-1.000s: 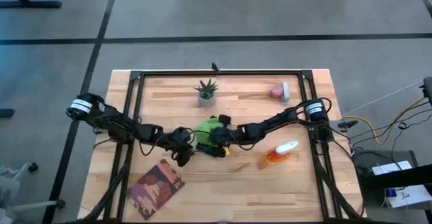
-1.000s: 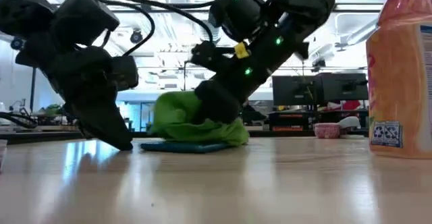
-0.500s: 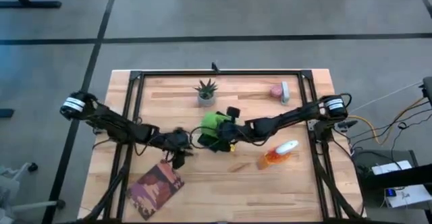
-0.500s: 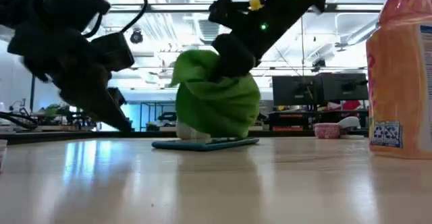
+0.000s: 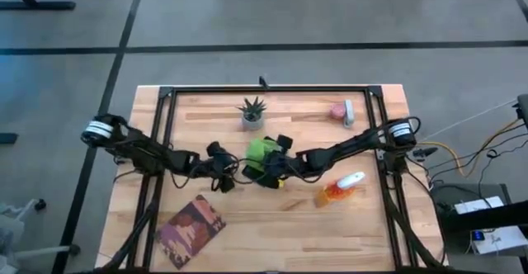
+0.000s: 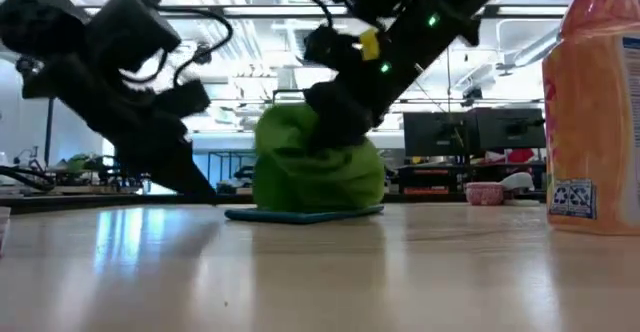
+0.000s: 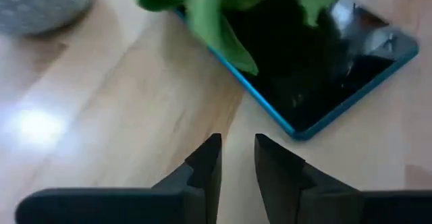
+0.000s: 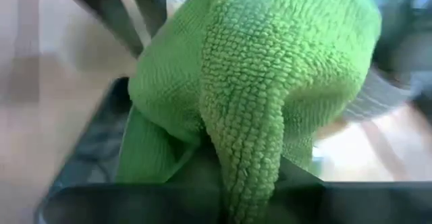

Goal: Apply microfiber cloth
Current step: Wipe the front of the tablet with the microfiber cloth

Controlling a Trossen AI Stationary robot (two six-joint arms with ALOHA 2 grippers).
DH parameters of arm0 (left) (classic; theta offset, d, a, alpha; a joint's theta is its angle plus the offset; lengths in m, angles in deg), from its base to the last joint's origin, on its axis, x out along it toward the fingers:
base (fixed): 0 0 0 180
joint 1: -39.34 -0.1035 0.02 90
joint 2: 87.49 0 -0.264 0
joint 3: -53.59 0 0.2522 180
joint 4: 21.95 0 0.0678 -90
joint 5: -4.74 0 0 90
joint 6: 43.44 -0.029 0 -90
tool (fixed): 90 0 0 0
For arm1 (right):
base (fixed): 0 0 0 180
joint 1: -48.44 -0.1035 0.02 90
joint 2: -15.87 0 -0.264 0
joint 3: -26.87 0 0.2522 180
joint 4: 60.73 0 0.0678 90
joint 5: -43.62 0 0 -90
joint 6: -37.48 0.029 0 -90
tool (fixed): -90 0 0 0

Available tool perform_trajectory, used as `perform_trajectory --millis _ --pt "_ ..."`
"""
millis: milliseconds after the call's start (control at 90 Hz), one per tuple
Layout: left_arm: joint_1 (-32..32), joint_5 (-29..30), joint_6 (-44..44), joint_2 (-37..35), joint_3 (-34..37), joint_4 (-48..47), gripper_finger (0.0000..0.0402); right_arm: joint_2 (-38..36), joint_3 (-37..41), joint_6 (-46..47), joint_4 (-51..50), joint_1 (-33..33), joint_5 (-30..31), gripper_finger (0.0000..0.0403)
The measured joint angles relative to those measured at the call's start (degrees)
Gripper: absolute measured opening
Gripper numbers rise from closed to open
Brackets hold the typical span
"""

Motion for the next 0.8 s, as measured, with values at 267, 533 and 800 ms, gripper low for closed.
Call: perform_trajectory --millis 267,533,800 --pt "0.5 0.4 -0.7 9.5 -1.2 12.8 0.0064 -2.6 0.0 -0.5 -11.4 0.0 6.5 0.0003" --pt "2.9 -14.5 -4.4 11.8 -1.7 24.8 0.0059 -10.5 0.1 6.4 -26.9 1.0 15.8 0.0003" --pt "1.4 -13.6 -10.9 7.8 -4.2 18.8 0.0059 -7.9 1.9 8.7 -21.6 1.4 11.6 0.0003"
